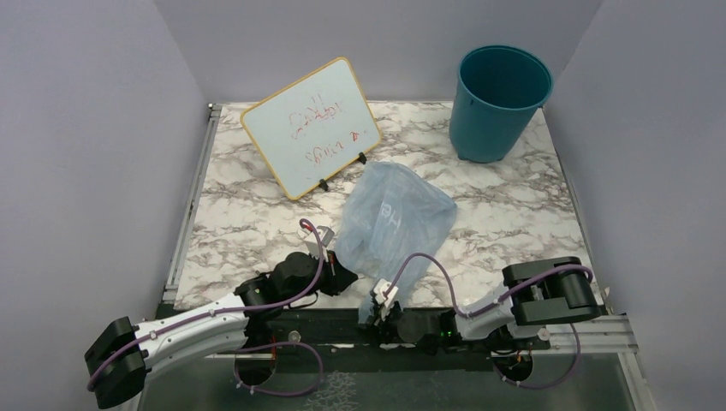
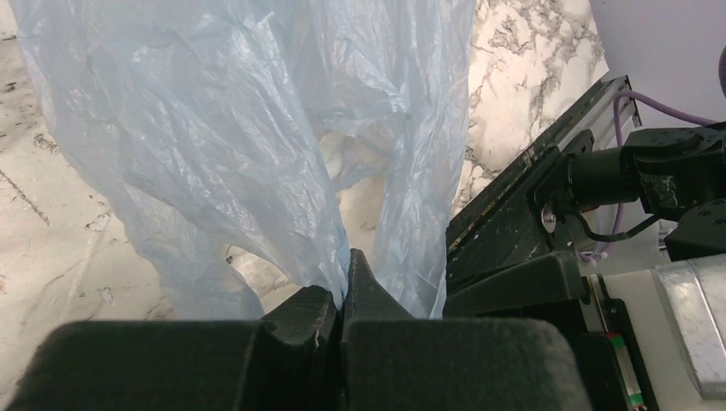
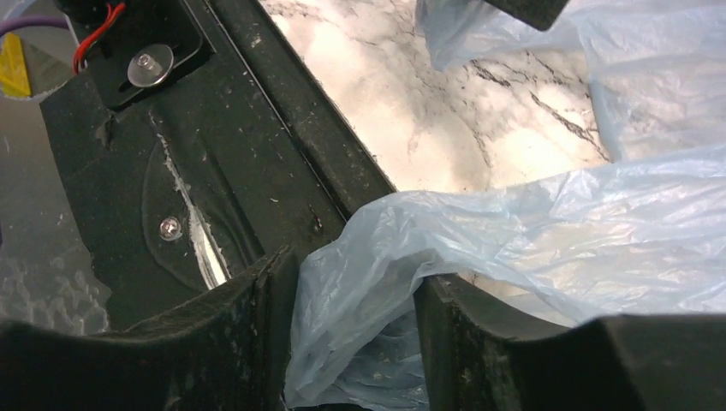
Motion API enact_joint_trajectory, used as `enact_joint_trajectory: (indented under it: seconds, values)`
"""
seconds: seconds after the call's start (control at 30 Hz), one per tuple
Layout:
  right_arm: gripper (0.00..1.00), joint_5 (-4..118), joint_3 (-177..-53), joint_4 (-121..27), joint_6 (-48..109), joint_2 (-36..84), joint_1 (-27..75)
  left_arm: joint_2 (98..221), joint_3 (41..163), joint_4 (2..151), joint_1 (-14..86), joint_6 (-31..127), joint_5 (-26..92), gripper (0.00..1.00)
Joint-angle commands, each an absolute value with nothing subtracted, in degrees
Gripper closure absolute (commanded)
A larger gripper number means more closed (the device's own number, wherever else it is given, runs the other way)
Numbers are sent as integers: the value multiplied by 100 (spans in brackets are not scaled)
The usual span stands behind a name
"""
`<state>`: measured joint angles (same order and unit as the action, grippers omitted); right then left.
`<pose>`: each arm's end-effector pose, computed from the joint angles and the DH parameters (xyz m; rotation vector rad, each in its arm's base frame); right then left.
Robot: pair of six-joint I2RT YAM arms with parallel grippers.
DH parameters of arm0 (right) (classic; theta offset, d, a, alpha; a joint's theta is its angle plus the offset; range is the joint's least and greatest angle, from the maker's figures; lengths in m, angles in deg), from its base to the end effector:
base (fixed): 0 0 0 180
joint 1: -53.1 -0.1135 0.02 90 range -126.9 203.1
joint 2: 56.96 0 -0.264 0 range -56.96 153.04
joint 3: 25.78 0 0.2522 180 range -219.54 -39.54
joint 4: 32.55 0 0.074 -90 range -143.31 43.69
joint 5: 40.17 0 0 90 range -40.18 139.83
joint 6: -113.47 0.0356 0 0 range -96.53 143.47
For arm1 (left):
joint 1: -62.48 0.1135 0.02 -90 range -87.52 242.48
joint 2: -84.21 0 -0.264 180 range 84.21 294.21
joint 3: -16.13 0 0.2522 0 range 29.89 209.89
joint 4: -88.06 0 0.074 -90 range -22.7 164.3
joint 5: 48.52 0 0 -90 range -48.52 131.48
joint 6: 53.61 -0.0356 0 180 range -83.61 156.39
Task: Put the trash bags into the trash bin
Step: Unfold the trash bag at the center of the board.
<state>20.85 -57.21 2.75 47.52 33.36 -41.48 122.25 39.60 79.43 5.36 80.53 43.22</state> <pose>-0.0026 0.2487 0.1195 -0.8796 1.8305 0.8630 0.0861 -0.1312 0.1696 0.2219 2.1416 -1.0767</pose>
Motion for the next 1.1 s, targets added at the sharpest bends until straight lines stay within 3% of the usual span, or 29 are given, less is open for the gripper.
enact_joint_trajectory:
  seconds: [0.0,0.17,0.33,0.47,0.67,0.83,0.93,1.07]
  values:
    - [50,1591,-5704,500,4965,3495,-4208,12138,3930,8038,535,8110,4294,100]
    - [62,1735,-5615,252,5070,3309,-4208,12113,3936,7999,529,8113,4302,100]
    - [91,2804,-5531,445,4658,2989,-4208,12110,3953,7963,533,8106,4340,100]
    - [93,2742,-5143,565,5103,2443,-4209,12105,4035,7850,535,8061,4359,100]
    - [99,944,-5442,-2872,6565,457,-3840,12022,4070,7794,535,8044,4373,100]
    - [99,2851,-5882,-4760,6256,-891,-1628,12117,4152,7876,535,7988,4341,100]
    - [98,3647,-6579,-5518,5876,-480,-668,12314,4207,8069,531,7951,4192,100]
    - [99,4036,-7842,-6613,5512,1413,40,12670,4249,8353,535,7960,4156,100]
